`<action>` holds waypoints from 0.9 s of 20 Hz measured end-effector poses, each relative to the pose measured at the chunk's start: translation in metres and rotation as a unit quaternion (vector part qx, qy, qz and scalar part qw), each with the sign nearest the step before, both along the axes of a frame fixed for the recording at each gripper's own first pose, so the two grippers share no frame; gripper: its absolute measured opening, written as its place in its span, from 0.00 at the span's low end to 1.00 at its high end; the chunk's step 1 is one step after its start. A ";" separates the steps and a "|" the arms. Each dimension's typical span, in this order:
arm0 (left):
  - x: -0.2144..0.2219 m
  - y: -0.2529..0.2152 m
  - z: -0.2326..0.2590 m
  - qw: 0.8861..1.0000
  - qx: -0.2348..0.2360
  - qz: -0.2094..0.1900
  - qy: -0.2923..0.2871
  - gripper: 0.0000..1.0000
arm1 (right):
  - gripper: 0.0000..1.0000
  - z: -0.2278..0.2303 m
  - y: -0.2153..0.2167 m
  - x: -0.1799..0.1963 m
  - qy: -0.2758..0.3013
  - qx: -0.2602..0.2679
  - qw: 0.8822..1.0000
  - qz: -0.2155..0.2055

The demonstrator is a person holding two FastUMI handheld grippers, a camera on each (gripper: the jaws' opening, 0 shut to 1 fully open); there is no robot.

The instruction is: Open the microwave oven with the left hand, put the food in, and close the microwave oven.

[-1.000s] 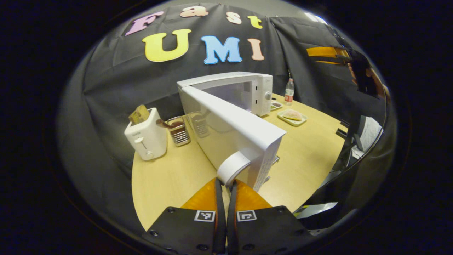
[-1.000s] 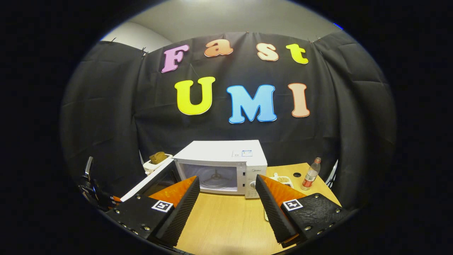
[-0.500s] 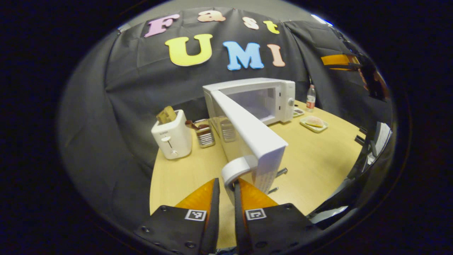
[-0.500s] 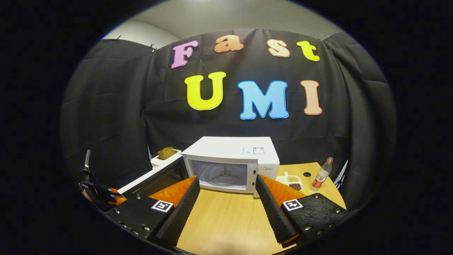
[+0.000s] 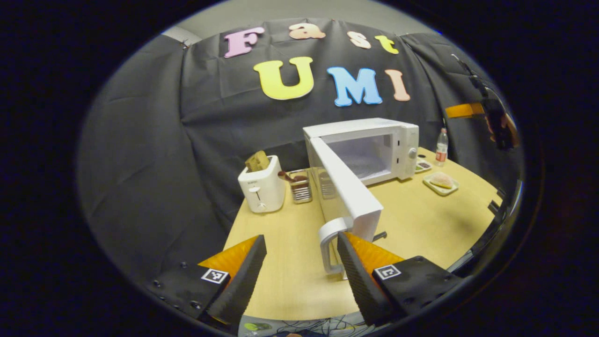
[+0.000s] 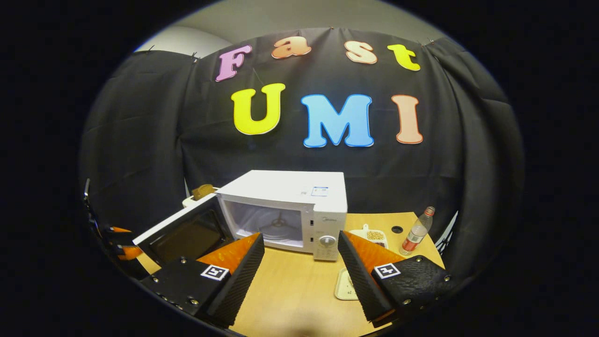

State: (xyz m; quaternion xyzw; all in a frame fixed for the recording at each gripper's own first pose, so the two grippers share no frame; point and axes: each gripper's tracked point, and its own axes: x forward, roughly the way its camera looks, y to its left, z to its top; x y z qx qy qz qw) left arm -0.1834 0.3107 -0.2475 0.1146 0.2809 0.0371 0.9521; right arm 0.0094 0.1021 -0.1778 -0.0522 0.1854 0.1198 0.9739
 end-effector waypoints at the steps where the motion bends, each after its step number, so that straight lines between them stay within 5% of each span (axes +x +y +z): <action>1: 0.000 -0.006 0.016 1.000 0.003 0.014 -0.017 0.98 | 0.96 -0.009 -0.013 0.005 0.009 -0.011 1.000 0.001; 5: 0.021 -0.056 0.102 0.993 0.013 0.046 -0.105 0.95 | 0.97 -0.065 -0.069 0.022 0.082 -0.041 0.996 -0.003; 9: 0.065 -0.140 0.159 0.984 -0.017 0.040 -0.172 1.00 | 0.97 -0.122 -0.106 0.034 0.153 -0.041 0.987 -0.020; 10: 0.078 -0.161 0.172 0.983 -0.019 0.031 -0.183 0.94 | 0.97 -0.134 -0.112 0.036 0.164 -0.043 0.985 -0.018; 14: 0.120 -0.224 0.185 0.981 -0.030 -0.010 -0.190 1.00 | 0.97 -0.177 -0.130 0.046 0.195 -0.054 0.979 -0.005; 18: 0.145 -0.258 0.211 0.975 -0.051 -0.003 -0.218 0.97 | 0.97 -0.211 -0.139 0.054 0.225 -0.048 0.973 -0.003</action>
